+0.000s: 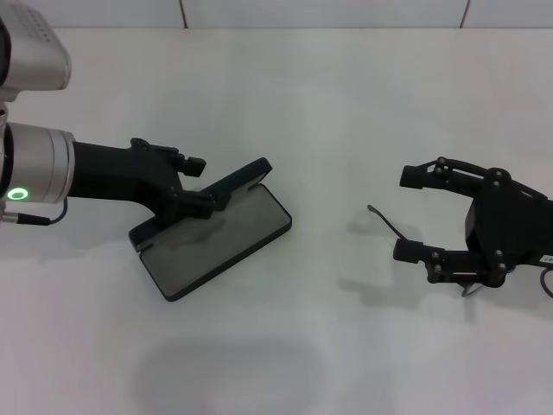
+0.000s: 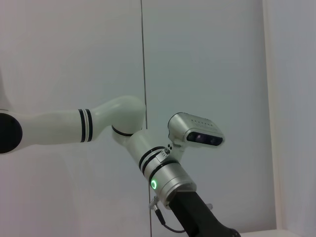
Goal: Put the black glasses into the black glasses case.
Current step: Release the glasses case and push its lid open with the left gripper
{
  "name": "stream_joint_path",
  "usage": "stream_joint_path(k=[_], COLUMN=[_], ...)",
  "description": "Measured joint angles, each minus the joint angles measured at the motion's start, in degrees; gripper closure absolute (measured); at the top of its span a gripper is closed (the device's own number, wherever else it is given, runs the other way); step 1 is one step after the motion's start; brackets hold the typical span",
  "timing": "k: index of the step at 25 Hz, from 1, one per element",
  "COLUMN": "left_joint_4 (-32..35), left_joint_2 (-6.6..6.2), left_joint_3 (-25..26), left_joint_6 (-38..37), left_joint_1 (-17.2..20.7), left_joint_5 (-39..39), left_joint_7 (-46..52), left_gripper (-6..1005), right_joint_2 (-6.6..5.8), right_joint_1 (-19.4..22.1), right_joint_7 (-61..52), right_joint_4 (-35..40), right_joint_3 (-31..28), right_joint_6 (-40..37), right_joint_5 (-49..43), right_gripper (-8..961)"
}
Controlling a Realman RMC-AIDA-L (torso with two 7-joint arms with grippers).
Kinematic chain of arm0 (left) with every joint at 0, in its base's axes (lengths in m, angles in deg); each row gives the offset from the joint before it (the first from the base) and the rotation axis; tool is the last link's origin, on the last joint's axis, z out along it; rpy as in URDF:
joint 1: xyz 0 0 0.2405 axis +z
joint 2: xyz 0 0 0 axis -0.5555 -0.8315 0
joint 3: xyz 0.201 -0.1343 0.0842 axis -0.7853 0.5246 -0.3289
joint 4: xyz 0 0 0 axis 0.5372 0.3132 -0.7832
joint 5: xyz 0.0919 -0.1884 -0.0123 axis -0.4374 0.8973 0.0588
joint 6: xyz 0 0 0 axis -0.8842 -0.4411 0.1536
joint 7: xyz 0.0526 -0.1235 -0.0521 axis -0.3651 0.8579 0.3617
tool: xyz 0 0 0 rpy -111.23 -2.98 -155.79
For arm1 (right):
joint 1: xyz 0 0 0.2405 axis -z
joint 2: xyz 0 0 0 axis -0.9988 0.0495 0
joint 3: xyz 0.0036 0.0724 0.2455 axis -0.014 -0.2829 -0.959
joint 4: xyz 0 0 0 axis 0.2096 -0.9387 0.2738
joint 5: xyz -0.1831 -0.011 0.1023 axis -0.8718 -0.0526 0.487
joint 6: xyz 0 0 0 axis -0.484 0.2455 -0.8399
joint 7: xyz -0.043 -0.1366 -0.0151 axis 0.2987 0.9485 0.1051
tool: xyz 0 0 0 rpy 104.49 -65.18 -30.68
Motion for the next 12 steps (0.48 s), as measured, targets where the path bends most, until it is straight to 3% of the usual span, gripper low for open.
stream_joint_path(k=[8,12], left_joint_4=[-0.2,0.6], left_joint_2=[0.24,0.33], left_joint_3=[-1.4,-5.5], left_joint_6=[0.9,5.4], left_joint_1=[0.6,2.3], left_joint_5=[-1.3,-1.4], left_joint_7=[-4.3,-5.5], left_gripper=[223,227], right_joint_2=[0.0,0.0], right_joint_1=[0.0,0.1], right_joint_7=[0.0,0.0], right_joint_4=[0.0,0.0], right_joint_3=[0.0,0.0], right_joint_6=[0.1,0.3], right_joint_5=[0.0,0.0], right_gripper=[138,139])
